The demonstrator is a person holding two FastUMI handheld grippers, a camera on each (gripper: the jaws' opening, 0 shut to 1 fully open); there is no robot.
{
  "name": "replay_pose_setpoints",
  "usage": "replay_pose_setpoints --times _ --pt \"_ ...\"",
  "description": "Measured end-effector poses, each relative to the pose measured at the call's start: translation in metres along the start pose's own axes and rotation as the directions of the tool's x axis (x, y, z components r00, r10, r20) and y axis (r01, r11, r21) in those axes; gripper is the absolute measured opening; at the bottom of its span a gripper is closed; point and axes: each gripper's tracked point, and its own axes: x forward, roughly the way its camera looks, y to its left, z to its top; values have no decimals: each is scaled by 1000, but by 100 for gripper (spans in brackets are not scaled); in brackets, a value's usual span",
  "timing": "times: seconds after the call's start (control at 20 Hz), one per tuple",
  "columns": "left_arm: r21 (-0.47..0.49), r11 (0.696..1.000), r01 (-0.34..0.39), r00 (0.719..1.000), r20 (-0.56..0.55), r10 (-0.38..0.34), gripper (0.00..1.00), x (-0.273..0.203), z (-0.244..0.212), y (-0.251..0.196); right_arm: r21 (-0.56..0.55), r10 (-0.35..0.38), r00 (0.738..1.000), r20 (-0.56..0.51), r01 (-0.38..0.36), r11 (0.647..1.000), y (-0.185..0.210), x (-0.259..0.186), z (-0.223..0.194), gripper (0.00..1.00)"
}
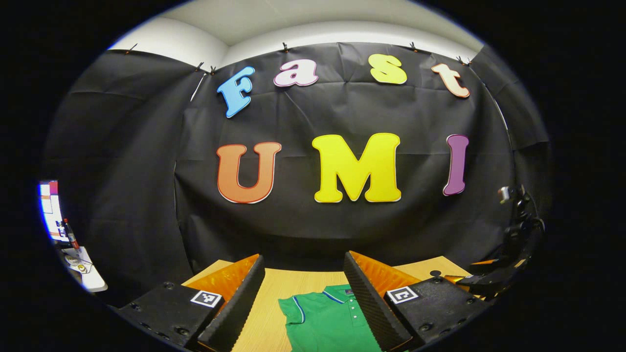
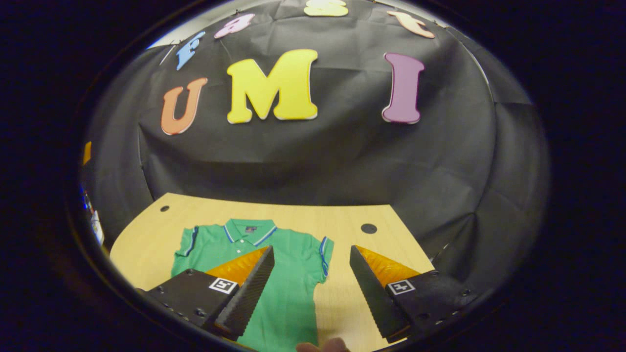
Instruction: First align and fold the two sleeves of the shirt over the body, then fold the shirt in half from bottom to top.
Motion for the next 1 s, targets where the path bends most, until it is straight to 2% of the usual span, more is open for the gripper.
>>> replay_pose_setpoints --times 0.2,0.45,0.65,0.75,0.8,0.95,1.0 --pt "15 1000 -22 1000 -12 23 100 13 3 -2 -21 -21 991 -129 18 1000 -14 64 -36 95" --pt "35 999 -35 999 -22 36 100 26 5 -6 -18 -20 975 -222 16 1000 -24 135 -71 95" --pt "51 997 -54 997 -54 56 100 32 -2 -8 -15 1 960 -280 -6 1000 -27 168 -92 93" --pt "54 997 -63 996 -60 66 100 33 -4 -9 -16 0 952 -305 -5 1000 -28 176 -99 78" --pt "56 996 -63 996 -62 67 100 35 -5 -10 -17 2 946 -323 -8 1000 -30 178 -102 59" --pt "67 996 -66 995 -73 70 100 36 -7 -13 8 4 940 -342 -1 1000 -33 186 -108 22" --pt "72 995 -70 995 -70 75 100 36 -6 -12 27 23 938 -347 -15 1000 -29 186 -108 2"
